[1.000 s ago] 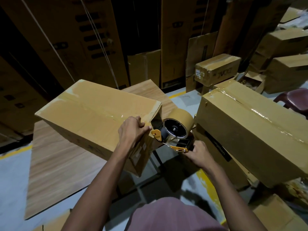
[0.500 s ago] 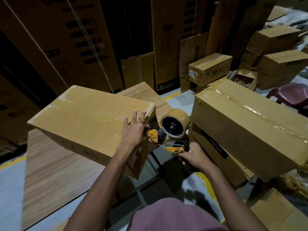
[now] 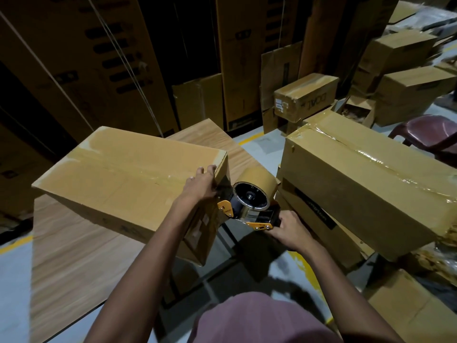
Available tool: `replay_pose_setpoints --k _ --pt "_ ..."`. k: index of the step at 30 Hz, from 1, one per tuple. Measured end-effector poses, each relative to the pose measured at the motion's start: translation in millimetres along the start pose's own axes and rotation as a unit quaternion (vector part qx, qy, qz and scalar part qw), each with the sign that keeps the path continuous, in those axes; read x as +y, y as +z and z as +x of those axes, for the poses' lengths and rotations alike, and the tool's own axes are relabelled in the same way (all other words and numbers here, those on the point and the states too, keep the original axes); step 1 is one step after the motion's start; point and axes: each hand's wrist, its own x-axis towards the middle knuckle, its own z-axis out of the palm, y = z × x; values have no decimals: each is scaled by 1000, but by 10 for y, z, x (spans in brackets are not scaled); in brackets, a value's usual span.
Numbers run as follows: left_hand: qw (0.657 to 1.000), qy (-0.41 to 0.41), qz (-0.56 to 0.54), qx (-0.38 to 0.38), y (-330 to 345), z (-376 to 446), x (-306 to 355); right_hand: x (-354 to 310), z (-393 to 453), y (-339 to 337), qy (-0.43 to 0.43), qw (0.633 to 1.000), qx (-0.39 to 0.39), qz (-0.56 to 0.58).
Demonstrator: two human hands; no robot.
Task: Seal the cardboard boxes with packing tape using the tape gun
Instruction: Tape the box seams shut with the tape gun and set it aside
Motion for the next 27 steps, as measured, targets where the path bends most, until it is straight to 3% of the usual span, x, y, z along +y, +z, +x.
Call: replay_pose_setpoints --k 20,27 --pt "998 -27 -42 -24 20 179 -14 90 186 176 5 1000 11 -12" --pt "1000 -4 -26 8 84 163 -14 157 216 370 17 999 29 14"
